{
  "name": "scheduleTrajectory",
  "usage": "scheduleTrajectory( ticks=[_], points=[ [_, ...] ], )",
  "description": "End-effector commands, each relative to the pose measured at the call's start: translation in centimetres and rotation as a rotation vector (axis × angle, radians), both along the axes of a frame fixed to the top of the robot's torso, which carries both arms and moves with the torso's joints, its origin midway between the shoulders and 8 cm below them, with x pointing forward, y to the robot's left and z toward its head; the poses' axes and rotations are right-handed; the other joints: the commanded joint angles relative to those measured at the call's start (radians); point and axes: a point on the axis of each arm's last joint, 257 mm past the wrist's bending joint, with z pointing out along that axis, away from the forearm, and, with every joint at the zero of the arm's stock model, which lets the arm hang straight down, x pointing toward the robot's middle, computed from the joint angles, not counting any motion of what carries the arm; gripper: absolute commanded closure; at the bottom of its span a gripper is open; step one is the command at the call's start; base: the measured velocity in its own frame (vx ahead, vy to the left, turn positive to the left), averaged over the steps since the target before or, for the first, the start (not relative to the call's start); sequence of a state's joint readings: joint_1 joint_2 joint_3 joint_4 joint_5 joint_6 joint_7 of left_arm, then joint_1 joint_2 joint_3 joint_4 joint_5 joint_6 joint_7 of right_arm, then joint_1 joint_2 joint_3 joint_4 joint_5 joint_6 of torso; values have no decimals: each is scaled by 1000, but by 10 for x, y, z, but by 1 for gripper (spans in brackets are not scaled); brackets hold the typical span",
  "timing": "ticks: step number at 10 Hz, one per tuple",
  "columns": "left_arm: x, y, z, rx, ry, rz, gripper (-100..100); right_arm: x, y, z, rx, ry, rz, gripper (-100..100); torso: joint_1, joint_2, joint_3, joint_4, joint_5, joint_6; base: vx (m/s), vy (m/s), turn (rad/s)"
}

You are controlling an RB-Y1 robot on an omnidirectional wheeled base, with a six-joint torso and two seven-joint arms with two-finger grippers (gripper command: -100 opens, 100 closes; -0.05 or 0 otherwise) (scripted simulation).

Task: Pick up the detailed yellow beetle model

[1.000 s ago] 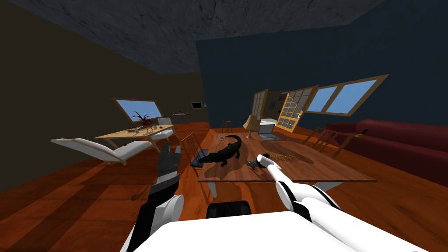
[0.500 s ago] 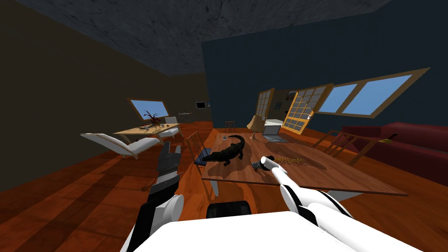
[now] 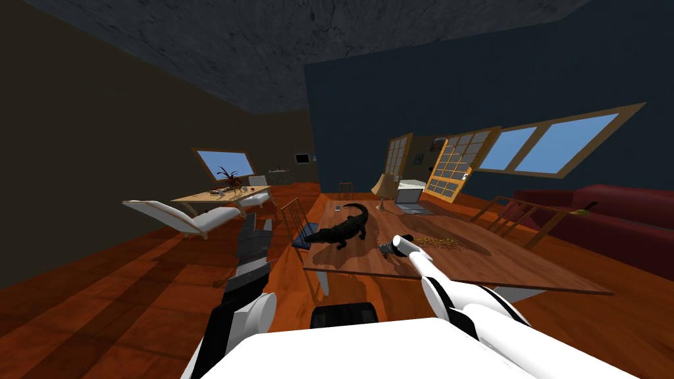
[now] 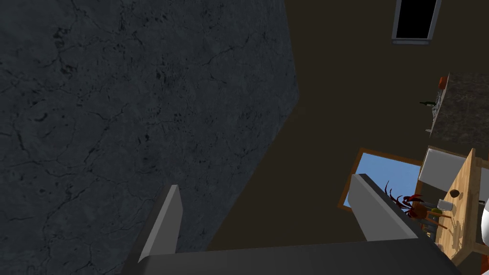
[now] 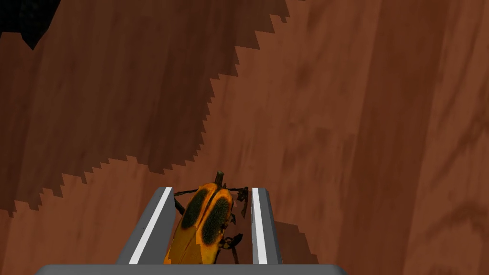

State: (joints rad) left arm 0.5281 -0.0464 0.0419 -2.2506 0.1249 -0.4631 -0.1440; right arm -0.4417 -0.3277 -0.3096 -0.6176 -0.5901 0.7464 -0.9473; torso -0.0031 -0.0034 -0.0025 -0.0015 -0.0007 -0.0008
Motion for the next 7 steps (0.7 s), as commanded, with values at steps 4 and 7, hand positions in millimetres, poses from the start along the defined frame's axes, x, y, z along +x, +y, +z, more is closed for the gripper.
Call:
scheduleTrajectory(
  ticks=[4,7],
  points=[
    [0,0,0,0,0,0,0,20,46,10,2,3,81,100,-3,0,0,0,0,2,4,-27,-237],
    [0,0,0,0,0,0,0,29,71,16,1,3,125,100,-2,0,0,0,0,2,0,-18,-148]
  ],
)
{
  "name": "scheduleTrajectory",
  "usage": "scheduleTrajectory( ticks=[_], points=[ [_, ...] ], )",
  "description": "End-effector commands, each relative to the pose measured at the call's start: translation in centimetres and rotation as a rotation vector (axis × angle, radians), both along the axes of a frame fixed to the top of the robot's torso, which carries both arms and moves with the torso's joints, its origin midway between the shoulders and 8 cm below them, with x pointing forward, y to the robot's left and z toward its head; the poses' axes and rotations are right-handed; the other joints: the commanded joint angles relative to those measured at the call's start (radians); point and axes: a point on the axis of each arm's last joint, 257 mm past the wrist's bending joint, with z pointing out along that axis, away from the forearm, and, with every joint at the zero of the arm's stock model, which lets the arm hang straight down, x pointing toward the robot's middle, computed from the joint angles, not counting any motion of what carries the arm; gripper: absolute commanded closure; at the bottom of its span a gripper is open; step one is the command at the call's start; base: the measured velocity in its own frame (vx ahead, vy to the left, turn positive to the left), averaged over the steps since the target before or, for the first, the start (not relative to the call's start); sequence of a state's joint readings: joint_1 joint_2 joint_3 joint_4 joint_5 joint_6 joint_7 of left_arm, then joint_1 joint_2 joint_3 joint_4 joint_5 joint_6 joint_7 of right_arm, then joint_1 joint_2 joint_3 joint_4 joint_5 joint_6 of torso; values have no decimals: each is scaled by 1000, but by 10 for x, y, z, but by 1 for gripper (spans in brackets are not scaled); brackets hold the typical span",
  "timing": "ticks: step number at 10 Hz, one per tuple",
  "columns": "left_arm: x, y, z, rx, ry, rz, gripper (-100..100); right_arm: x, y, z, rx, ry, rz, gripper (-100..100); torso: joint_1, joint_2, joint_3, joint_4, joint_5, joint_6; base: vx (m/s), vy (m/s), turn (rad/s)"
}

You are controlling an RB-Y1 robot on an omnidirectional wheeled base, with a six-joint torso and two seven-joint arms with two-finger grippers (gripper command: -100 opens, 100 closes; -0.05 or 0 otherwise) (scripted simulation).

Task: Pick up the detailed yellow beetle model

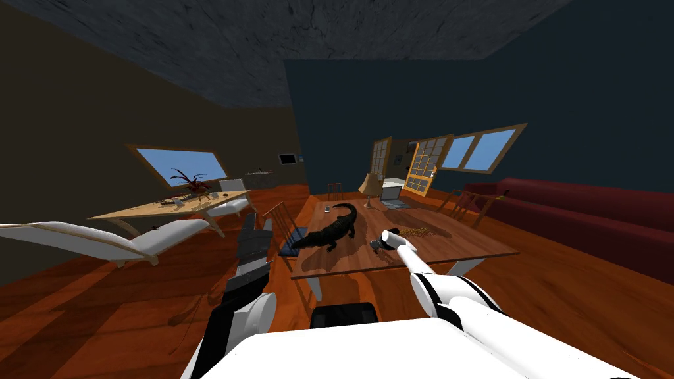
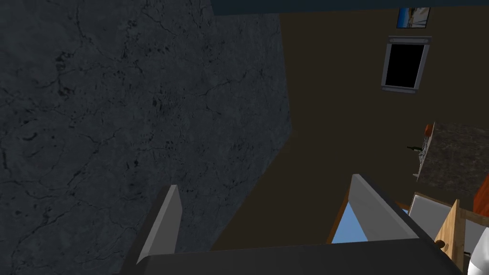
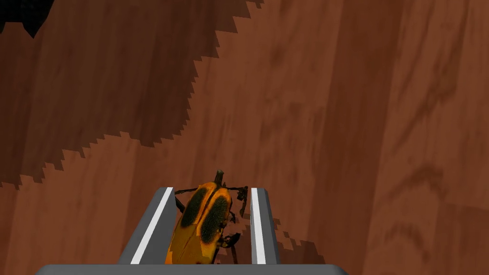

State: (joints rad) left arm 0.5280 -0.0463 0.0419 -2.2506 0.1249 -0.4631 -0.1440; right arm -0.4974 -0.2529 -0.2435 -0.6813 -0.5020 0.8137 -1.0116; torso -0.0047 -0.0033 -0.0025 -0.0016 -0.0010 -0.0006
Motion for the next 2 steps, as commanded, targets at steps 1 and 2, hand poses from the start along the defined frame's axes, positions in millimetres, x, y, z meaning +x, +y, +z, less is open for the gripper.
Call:
scheduleTrajectory(
  ticks=[1,2],
  points=[
    [0,0,0,0,0,0,0,0,0,0,0,0,0,100,0,0,0,0,0,0,0,-6,-1],
    [0,0,0,0,0,0,0,0,0,0,0,0,1,0,1,0,0,0,0,0,0,0,0]
  ],
)
